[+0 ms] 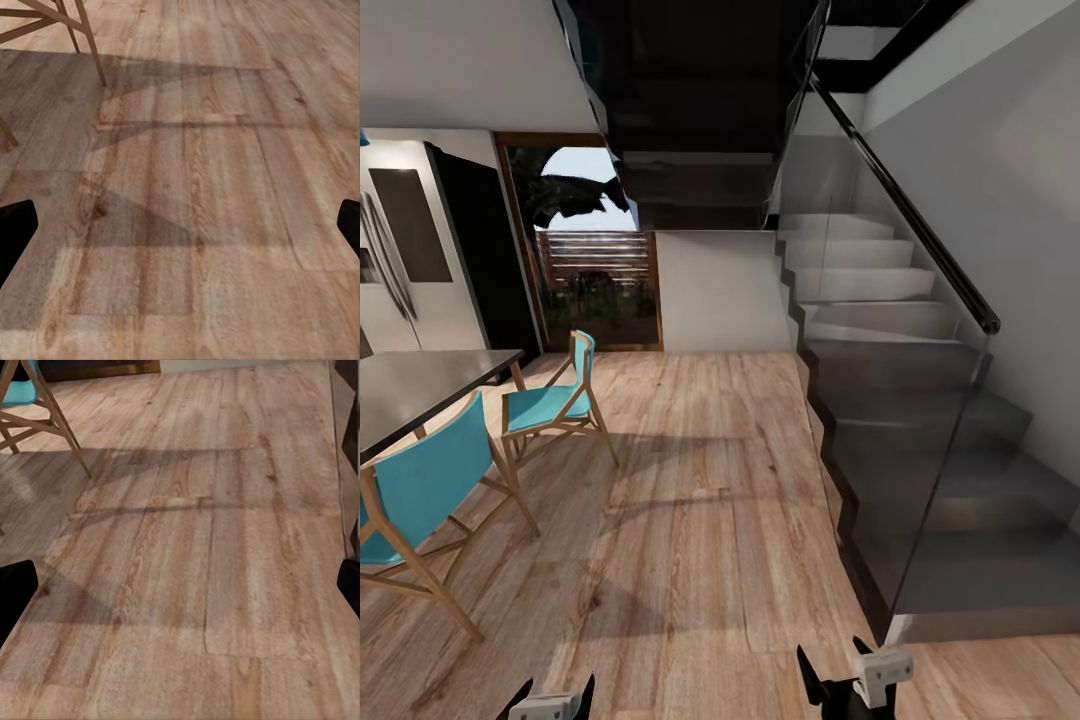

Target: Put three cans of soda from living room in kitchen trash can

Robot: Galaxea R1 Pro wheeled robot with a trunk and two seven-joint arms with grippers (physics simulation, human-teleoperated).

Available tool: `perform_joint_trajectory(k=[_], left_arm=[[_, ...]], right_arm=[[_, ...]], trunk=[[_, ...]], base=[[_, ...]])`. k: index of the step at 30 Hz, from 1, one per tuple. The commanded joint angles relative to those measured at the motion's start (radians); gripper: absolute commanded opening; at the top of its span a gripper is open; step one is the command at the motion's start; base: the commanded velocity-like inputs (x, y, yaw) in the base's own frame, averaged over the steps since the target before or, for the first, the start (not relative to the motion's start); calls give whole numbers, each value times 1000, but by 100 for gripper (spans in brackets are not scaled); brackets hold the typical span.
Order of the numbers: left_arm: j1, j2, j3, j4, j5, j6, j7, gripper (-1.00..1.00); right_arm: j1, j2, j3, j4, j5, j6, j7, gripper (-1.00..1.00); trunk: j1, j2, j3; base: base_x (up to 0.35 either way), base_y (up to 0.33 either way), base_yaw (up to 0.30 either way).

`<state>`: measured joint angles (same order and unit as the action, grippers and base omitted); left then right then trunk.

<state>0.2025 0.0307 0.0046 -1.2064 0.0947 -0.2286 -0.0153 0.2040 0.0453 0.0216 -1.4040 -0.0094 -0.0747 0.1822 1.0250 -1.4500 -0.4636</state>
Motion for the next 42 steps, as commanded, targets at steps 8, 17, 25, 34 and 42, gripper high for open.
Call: perform_joint_trajectory(k=[8,17,25,34,42], left_arm=[[0,0,0,1,0,0,0,100],[0,0,0,1,-1,0,0,100],[0,0,0,1,-2,0,0,100],[0,0,0,2,-3,0,0,100],[0,0,0,2,-3,0,0,100]], right_arm=[[-4,0,-1,24,8,-7,2,100],[-5,2,3,50,11,-11,-8,100],[-6,2,3,73,12,-11,-10,100],[-6,2,3,80,12,-12,-10,100],[-6,2,3,86,12,-12,-10,100]], trunk=[[0,0,0],[0,0,6],[0,0,11],[0,0,18],[0,0,24]], base=[[0,0,0],[0,0,97],[0,0,231],[0,0,236],[0,0,226]])
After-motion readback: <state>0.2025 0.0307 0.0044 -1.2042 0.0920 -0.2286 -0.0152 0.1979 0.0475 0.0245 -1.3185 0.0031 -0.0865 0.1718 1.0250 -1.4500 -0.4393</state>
